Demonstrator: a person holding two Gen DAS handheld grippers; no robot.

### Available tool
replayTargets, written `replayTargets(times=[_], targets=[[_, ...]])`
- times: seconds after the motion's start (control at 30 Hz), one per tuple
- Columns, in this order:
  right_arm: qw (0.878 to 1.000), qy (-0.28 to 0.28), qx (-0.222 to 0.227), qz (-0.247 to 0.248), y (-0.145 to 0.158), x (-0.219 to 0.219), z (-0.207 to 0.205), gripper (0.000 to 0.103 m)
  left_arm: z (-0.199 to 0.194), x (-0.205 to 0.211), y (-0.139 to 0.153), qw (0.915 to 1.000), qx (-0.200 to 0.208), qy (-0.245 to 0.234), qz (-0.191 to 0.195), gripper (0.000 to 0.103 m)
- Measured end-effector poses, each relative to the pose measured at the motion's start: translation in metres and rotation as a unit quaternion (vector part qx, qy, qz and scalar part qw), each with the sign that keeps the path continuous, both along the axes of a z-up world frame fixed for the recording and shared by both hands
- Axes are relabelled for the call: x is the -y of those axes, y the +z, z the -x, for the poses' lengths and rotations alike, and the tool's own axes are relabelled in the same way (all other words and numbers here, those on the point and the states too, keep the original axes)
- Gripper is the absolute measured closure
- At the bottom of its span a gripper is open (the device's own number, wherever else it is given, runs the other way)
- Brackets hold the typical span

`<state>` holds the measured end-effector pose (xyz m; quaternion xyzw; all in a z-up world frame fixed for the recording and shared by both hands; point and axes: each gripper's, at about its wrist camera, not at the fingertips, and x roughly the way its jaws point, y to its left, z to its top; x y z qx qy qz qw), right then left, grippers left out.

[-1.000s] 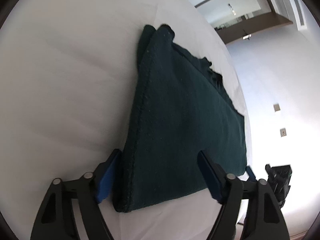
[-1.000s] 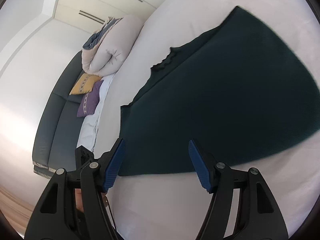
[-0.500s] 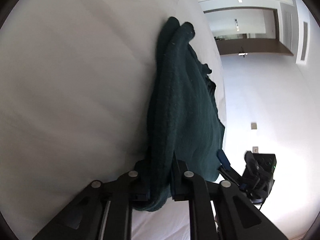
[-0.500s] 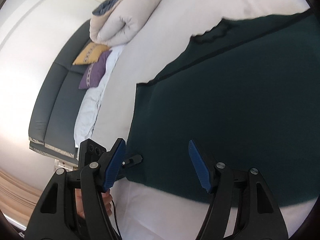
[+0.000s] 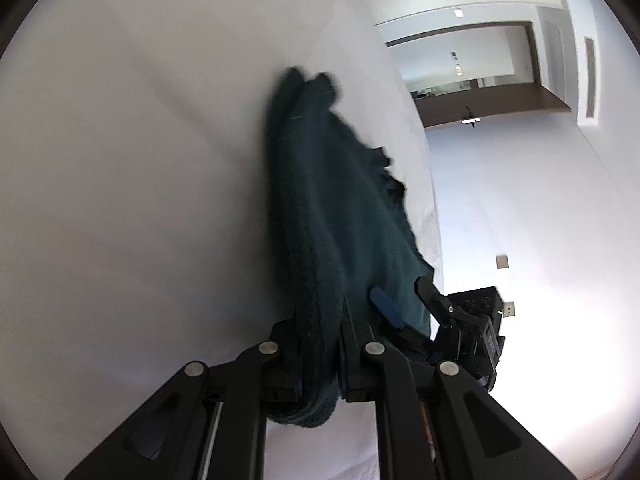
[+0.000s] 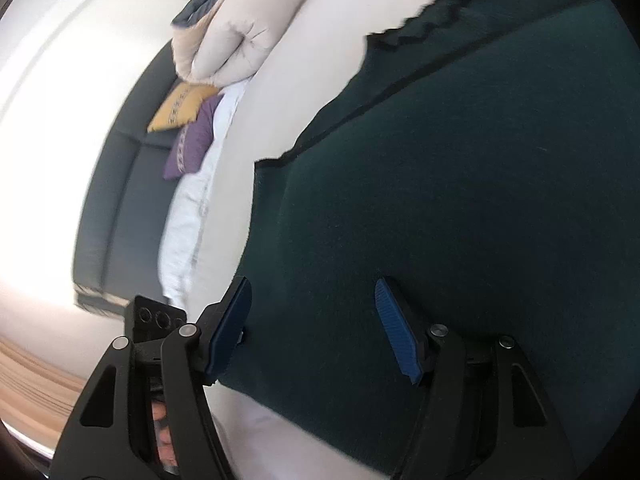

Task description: Fold small clothes

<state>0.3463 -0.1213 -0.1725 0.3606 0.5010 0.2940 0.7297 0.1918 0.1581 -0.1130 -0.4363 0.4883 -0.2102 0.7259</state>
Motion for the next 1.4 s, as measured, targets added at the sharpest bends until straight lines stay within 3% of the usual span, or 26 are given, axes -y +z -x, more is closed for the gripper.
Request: replayTargets(times=[0.17, 0.33, 0.4, 0.57, 0.67, 0.73, 0.77, 0.8, 0.87, 1.0, 1.07, 1.23, 1.3, 1.4], targets=[[0.998, -0.036, -0.005, -0.044, 0.011, 0.053, -0.001, 0.035, -0.015, 0.049, 0.05, 0.9977, 0.044, -0.028, -0.043, 0.092], [0.992, -0.075, -0.014, -0.101, 0.013, 0.121, -0.002, 0.03, -0.033, 0.146, 0.09, 0.9879, 0.091, -0.096, -0.08, 0.092], [0.989, -0.085, -0.016, -0.119, 0.012, 0.141, -0.002, 0.029, -0.04, 0.189, 0.095, 0.9837, 0.1, -0.128, -0.077, 0.092], [0.982, -0.093, -0.032, -0.16, 0.001, 0.188, -0.01, 0.025, -0.053, 0.292, 0.075, 0.971, 0.102, -0.204, -0.071, 0.092], [0.972, -0.103, -0.046, -0.205, -0.016, 0.22, -0.01, 0.026, -0.052, 0.32, 0.051, 0.9672, 0.094, -0.221, -0.082, 0.088], [0.97, -0.105, -0.046, -0.215, -0.02, 0.228, -0.01, 0.026, -0.046, 0.327, 0.036, 0.9657, 0.084, -0.23, -0.086, 0.08], [0.971, -0.102, -0.045, -0.213, -0.02, 0.228, -0.011, 0.026, -0.041, 0.328, 0.032, 0.9635, 0.082, -0.238, -0.09, 0.067], [0.972, -0.099, -0.046, -0.207, -0.02, 0.227, -0.011, 0.026, -0.036, 0.327, 0.031, 0.9617, 0.087, -0.246, -0.084, 0.051], [0.978, -0.094, -0.048, -0.18, -0.015, 0.223, -0.013, 0.026, -0.025, 0.32, 0.038, 0.958, 0.109, -0.251, -0.085, 0.037], [0.986, -0.093, -0.052, -0.128, -0.006, 0.217, -0.017, 0.026, -0.013, 0.295, 0.058, 0.9563, 0.144, -0.237, -0.094, 0.035], [0.992, -0.087, -0.058, -0.076, 0.0, 0.21, -0.02, 0.03, -0.011, 0.278, 0.064, 0.9575, 0.153, -0.225, -0.097, 0.035], [0.994, -0.055, -0.053, 0.077, 0.015, 0.19, -0.016, 0.074, -0.007, 0.249, 0.062, 0.9625, 0.148, -0.202, -0.104, 0.035], [0.991, -0.056, -0.052, 0.106, 0.017, 0.19, -0.009, 0.086, -0.013, 0.247, 0.057, 0.9651, 0.141, -0.196, -0.101, 0.035], [0.989, -0.065, -0.047, 0.127, 0.021, 0.201, -0.001, 0.09, -0.013, 0.252, 0.049, 0.9655, 0.137, -0.198, -0.099, 0.035]])
